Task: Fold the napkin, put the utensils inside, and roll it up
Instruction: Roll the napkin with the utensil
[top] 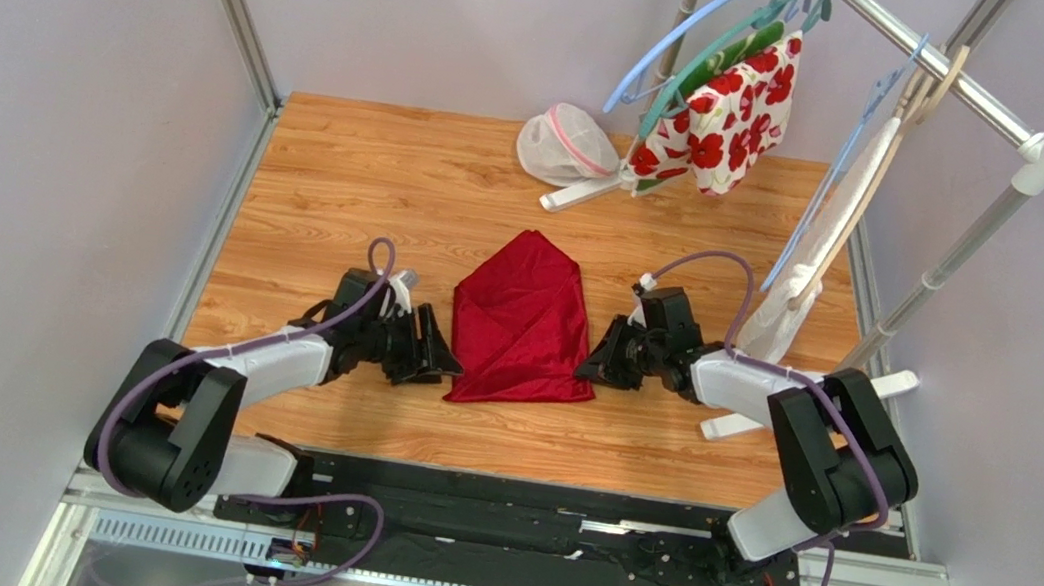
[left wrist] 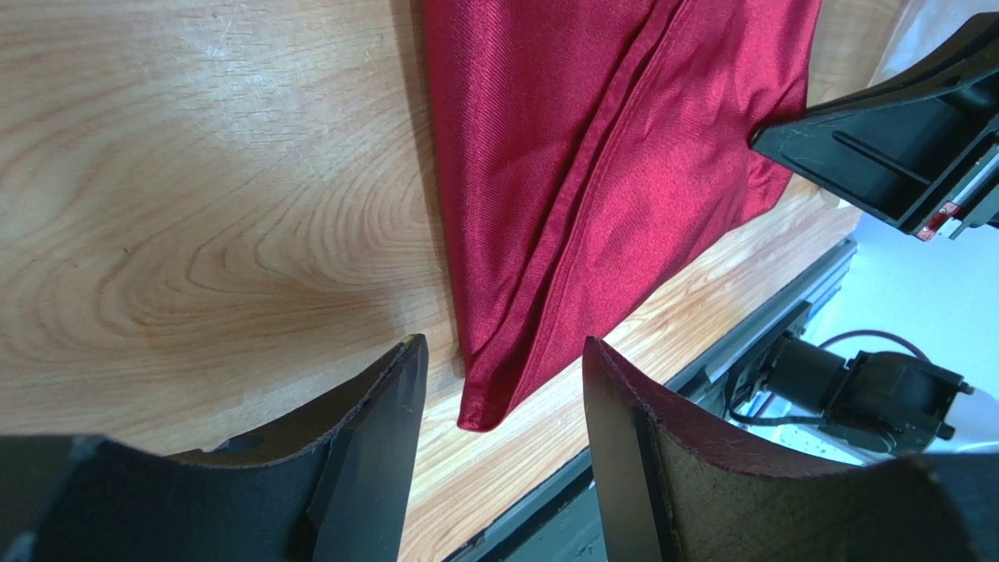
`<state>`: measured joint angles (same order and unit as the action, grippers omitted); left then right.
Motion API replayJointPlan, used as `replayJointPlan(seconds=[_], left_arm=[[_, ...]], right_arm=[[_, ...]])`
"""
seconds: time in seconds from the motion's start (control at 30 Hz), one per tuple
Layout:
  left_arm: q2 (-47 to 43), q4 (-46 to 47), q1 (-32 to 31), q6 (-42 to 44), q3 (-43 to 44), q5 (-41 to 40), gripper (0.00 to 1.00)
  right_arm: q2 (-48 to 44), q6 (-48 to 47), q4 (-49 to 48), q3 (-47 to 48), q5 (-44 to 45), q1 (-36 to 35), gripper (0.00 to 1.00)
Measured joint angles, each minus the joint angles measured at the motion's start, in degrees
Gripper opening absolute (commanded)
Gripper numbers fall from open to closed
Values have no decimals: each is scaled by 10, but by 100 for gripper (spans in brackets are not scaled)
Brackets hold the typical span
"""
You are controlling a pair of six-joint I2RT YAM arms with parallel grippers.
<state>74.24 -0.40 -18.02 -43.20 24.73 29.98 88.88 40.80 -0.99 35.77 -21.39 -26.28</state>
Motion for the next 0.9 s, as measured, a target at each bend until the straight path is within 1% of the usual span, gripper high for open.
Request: replayJointPlan(seconds=[0.23,0.47,0.63,0.8,0.9], left_arm=[[17,33,0,-15,-8,7,61],[26,67,0,-38,-25,21,61],[27,75,0,-46,-29,19,60],[32,94,0,-62,-35,19,57],[43,108,-2,-70,-36,21,51]], right_arm=[[35,25,40,44,-14,2,0],[72,67,28,54,-70,23,0],[89,84,25,58,-103,38,0],[98,86,39,69,-116,43,0],[99,85,48,74,-115,43,0]])
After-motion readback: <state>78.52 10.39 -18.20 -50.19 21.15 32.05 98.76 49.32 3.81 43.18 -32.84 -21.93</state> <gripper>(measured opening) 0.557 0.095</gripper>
